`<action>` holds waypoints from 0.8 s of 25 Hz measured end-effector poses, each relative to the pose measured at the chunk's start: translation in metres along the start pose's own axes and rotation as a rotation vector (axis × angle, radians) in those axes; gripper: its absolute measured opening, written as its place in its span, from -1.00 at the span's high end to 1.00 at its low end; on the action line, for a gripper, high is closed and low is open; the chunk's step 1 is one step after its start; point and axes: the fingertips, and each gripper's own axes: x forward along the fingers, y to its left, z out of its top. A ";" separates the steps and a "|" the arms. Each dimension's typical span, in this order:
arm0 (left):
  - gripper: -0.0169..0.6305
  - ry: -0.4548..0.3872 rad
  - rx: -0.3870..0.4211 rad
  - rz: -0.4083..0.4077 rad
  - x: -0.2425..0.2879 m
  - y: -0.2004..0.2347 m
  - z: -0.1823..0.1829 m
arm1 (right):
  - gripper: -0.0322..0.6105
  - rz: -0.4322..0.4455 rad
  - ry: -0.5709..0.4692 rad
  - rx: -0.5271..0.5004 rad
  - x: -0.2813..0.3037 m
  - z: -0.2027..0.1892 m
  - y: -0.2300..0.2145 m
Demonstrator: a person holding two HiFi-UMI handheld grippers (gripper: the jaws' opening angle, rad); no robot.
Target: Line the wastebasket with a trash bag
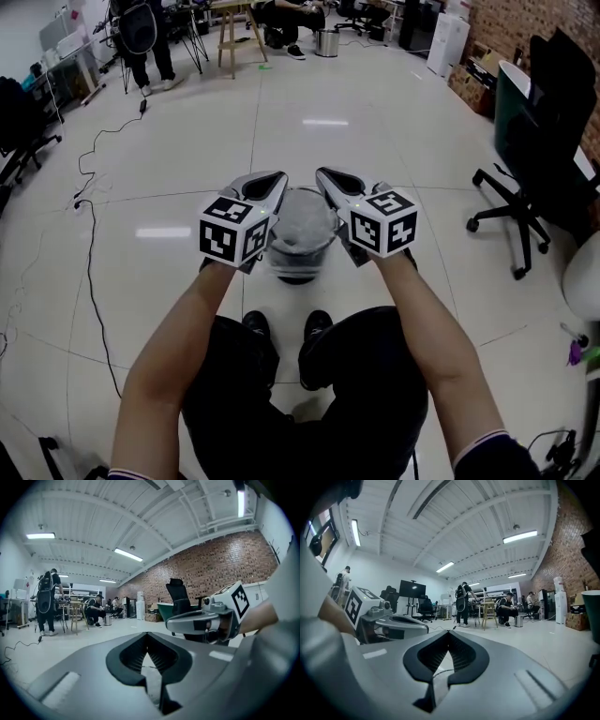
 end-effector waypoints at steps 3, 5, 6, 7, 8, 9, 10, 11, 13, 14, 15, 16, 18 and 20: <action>0.91 -0.040 0.010 -0.036 -0.006 -0.004 0.003 | 0.89 0.040 -0.017 -0.020 0.002 0.002 0.012; 0.91 -0.063 0.003 -0.057 -0.010 -0.009 0.005 | 0.89 0.069 -0.022 -0.025 0.000 0.000 0.020; 0.91 -0.069 -0.002 -0.062 -0.011 -0.010 0.006 | 0.89 0.081 -0.022 -0.028 -0.002 -0.001 0.023; 0.91 -0.072 -0.005 -0.064 -0.013 -0.010 0.006 | 0.89 0.088 -0.022 -0.032 -0.003 -0.001 0.026; 0.91 -0.074 -0.009 -0.065 -0.014 -0.010 0.006 | 0.89 0.093 -0.022 -0.037 -0.004 -0.001 0.028; 0.91 -0.075 -0.011 -0.064 -0.015 -0.009 0.006 | 0.89 0.095 -0.024 -0.041 -0.005 -0.001 0.030; 0.91 -0.075 -0.013 -0.064 -0.016 -0.009 0.006 | 0.89 0.096 -0.026 -0.046 -0.006 -0.001 0.031; 0.91 -0.077 -0.012 -0.065 -0.017 -0.009 0.006 | 0.89 0.097 -0.029 -0.051 -0.007 0.000 0.032; 0.91 -0.079 -0.004 -0.072 -0.018 -0.011 0.006 | 0.89 0.097 -0.038 -0.062 -0.008 0.002 0.032; 0.91 -0.079 0.000 -0.077 -0.018 -0.012 0.006 | 0.89 0.097 -0.044 -0.065 -0.009 0.003 0.031; 0.91 -0.077 0.004 -0.081 -0.017 -0.013 0.006 | 0.89 0.096 -0.047 -0.069 -0.010 0.004 0.031; 0.91 -0.076 0.006 -0.083 -0.017 -0.013 0.006 | 0.89 0.095 -0.049 -0.072 -0.010 0.005 0.030; 0.91 -0.076 0.004 -0.082 -0.018 -0.012 0.005 | 0.90 0.094 -0.050 -0.081 -0.010 0.005 0.031; 0.91 -0.079 0.000 -0.080 -0.019 -0.010 0.005 | 0.90 0.092 -0.052 -0.093 -0.010 0.006 0.032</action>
